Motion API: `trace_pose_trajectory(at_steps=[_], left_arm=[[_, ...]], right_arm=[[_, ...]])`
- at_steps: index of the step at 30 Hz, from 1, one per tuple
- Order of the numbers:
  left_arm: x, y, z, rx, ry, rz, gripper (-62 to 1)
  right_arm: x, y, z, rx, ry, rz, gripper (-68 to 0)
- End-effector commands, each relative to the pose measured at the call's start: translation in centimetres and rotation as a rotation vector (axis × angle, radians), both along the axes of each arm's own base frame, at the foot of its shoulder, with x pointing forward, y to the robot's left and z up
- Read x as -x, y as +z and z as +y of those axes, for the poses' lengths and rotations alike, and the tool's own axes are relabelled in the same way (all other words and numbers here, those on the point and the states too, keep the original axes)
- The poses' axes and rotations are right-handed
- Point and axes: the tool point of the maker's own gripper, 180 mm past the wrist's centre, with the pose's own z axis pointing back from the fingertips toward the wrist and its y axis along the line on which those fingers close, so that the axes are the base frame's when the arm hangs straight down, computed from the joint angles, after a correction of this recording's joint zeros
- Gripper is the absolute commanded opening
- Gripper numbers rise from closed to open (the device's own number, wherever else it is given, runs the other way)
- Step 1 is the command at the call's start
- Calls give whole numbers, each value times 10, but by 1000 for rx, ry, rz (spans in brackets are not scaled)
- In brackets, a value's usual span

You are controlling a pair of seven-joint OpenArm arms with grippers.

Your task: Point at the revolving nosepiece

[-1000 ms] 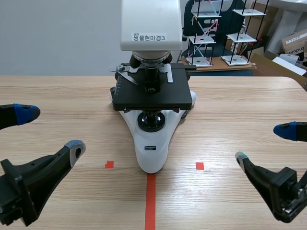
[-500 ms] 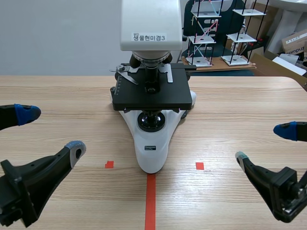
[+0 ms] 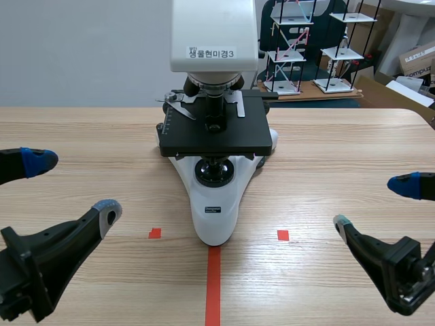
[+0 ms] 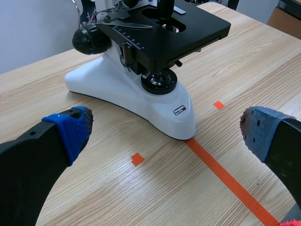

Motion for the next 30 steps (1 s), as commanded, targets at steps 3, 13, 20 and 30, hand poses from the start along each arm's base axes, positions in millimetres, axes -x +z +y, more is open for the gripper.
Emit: trace_pose_trajectory(at_steps=[3, 13, 20, 30], left_arm=[[0, 6, -2, 26, -1, -13, 14], [0, 6, -2, 26, -1, -13, 14], [0, 6, -2, 26, -1, -13, 14], [0, 6, -2, 26, -1, -13, 14]], right_arm=[[-5, 8, 1, -5, 6, -32, -141], [-4, 8, 1, -4, 6, -31, -141], [-8, 11, 1, -5, 6, -45, -142], [-57, 58, -1, 8, 0, -238, -675]])
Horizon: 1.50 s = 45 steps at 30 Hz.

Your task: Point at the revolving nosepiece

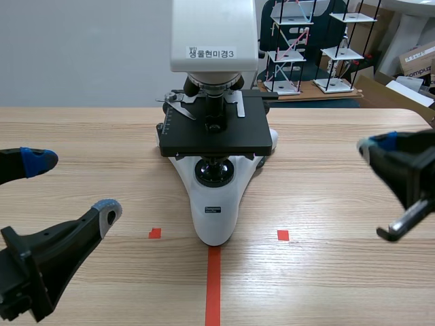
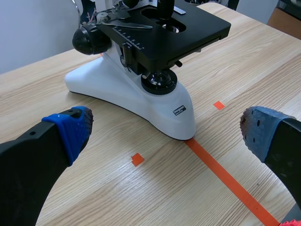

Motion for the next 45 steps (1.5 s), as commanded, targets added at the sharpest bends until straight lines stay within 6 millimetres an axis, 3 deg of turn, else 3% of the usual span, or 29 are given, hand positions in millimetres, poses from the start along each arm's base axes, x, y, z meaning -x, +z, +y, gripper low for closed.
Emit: trace_pose_trajectory(at_steps=[1, 5, 17, 24, 31, 45], left_arm=[[0, 6, -2, 26, -1, -13, 14], [0, 6, -2, 26, -1, -13, 14], [0, 6, -2, 26, -1, -14, 14], [0, 7, -2, 27, -1, -14, 14], [0, 7, -2, 28, -2, -16, 14], [0, 7, -2, 28, -2, -16, 14]], right_arm=[[-13, 19, 0, -20, 2, -69, -671], [-32, 36, 5, -36, 15, -138, -671], [-80, 41, 35, -95, 133, -186, -672], [-91, 46, 59, -134, 255, -196, -672], [-90, 29, 86, -72, 373, -153, -673], [-89, 29, 88, -74, 378, -154, -673]])
